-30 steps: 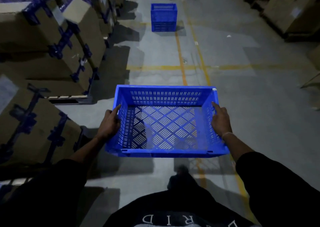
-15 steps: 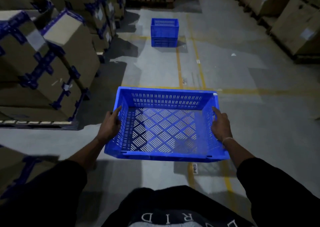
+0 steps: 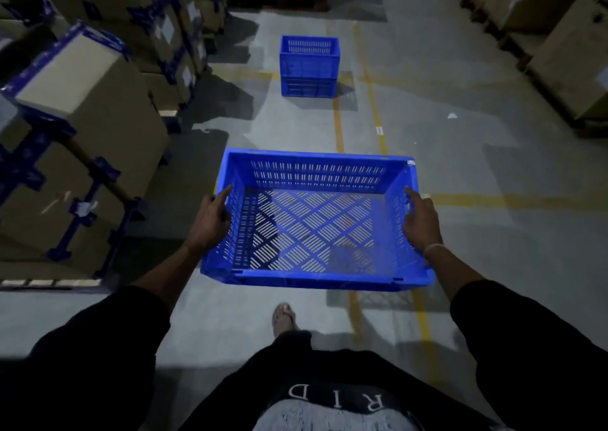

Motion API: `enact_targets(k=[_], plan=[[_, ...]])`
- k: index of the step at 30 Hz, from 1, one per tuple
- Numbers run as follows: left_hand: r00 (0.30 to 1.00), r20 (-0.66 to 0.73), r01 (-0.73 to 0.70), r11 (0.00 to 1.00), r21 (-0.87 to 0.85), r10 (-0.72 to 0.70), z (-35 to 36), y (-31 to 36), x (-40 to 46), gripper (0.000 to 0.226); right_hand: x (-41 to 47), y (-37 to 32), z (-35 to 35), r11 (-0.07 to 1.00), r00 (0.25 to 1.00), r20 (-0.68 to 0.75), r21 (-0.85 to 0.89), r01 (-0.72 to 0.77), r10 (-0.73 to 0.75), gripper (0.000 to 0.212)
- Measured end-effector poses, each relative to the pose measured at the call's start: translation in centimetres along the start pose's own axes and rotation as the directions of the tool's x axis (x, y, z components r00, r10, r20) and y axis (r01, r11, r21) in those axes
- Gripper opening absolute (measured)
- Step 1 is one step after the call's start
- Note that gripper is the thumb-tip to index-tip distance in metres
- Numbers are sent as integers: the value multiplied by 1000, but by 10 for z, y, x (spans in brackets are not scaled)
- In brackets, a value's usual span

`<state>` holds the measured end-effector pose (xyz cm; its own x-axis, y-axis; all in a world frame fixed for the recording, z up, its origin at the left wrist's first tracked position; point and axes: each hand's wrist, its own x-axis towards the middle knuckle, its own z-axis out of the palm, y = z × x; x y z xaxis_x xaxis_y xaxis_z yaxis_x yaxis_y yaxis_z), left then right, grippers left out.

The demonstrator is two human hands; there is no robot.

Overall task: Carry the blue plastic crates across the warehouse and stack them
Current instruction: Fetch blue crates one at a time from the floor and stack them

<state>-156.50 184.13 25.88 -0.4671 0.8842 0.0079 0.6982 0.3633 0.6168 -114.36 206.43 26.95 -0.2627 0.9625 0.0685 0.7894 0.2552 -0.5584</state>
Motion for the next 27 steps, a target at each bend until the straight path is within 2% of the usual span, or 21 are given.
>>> enact_targets(k=[8, 14, 20, 27], plan=[[999, 30, -33, 999, -39, 35, 0, -10, 191, 71, 163, -25, 24, 1000, 1000, -15, -27, 1, -1, 64], [998, 50, -43, 999, -1, 43, 14, -4, 323, 71, 290, -28, 45, 998, 999, 4, -30, -46, 46, 64], [999, 35, -16, 1000, 17, 15, 43, 10, 473, 73, 451, -23, 73, 1000, 999, 25, -6, -27, 27, 68], [1000, 16, -13, 999, 42, 12, 50, 50, 631, 71, 624, -28, 68, 1000, 999, 45, 25, -16, 15, 74]])
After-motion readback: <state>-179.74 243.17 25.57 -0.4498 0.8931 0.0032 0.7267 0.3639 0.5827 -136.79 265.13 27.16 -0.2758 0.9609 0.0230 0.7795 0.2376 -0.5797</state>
